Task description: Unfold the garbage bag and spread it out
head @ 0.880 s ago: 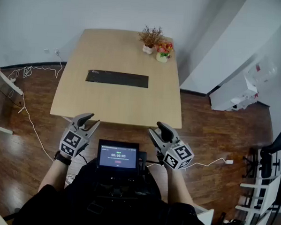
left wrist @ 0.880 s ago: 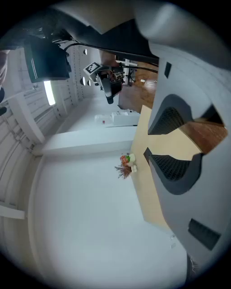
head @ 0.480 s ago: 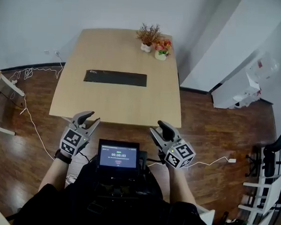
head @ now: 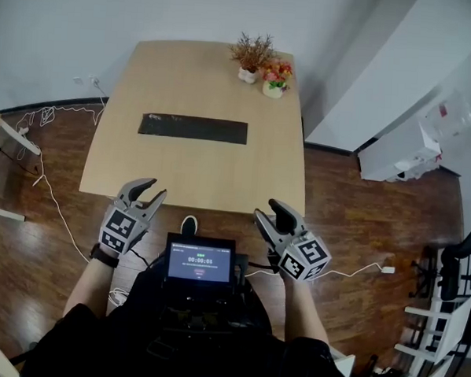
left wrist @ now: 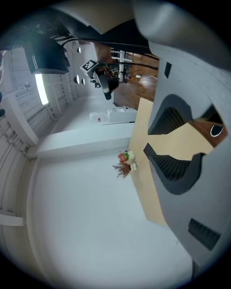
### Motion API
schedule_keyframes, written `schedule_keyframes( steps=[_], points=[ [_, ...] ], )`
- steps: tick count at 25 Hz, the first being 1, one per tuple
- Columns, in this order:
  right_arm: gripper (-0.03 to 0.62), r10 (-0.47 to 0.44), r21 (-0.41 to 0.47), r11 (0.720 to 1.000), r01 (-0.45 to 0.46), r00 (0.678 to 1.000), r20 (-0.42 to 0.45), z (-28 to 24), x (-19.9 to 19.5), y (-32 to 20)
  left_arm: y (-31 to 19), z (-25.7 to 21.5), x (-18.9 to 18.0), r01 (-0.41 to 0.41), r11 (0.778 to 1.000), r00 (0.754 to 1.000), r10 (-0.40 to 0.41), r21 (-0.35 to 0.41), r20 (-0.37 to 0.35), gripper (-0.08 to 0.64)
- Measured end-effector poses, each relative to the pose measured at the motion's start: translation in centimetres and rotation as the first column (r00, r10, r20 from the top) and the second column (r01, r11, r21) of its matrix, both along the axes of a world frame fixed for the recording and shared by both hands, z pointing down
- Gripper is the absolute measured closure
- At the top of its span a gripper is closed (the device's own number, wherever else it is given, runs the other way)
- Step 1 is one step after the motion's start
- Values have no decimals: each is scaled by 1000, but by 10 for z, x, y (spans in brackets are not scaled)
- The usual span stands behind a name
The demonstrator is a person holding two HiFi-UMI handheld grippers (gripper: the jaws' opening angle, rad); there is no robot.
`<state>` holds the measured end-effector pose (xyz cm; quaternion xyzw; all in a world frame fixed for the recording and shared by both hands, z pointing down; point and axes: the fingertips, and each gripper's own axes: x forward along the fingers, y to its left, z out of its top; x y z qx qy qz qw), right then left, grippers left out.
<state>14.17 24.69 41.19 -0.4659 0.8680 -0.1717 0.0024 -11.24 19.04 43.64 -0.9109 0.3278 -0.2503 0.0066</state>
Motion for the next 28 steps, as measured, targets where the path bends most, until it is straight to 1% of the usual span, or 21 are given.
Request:
schedule_keyframes(
  steps=[4,10,14,17,20,24,28],
  points=[
    [376,20,-13,1000,-21,1000,-10,3,2,-22,-29,6,2,-8,1000,1000,8,-4,-2,414],
    [376,63,-31,998,-64,998,-24,4,6,-65,-82,24,10,-47,998,999,47,-28,9,414],
    [376,101,-42,994,-102,994,-32,3,9,-107,-127,39,14,-89,995,995,91,-38,47,414],
    [376,115,-46,992,-118,992,-46,2,5,-140,-161,51,18,-134,990,987,137,-40,84,414],
    [376,127,-45,990,-130,990,-64,-1,-2,-171,-190,73,18,-161,985,980,167,-62,111,414],
    [376,149,-31,988,-152,985,-85,-8,-11,-220,-234,90,21,-220,973,965,228,-73,130,414],
    [374,166,-17,985,-169,981,-104,-11,-14,-248,-256,107,26,-269,959,946,280,-87,163,414]
  ],
)
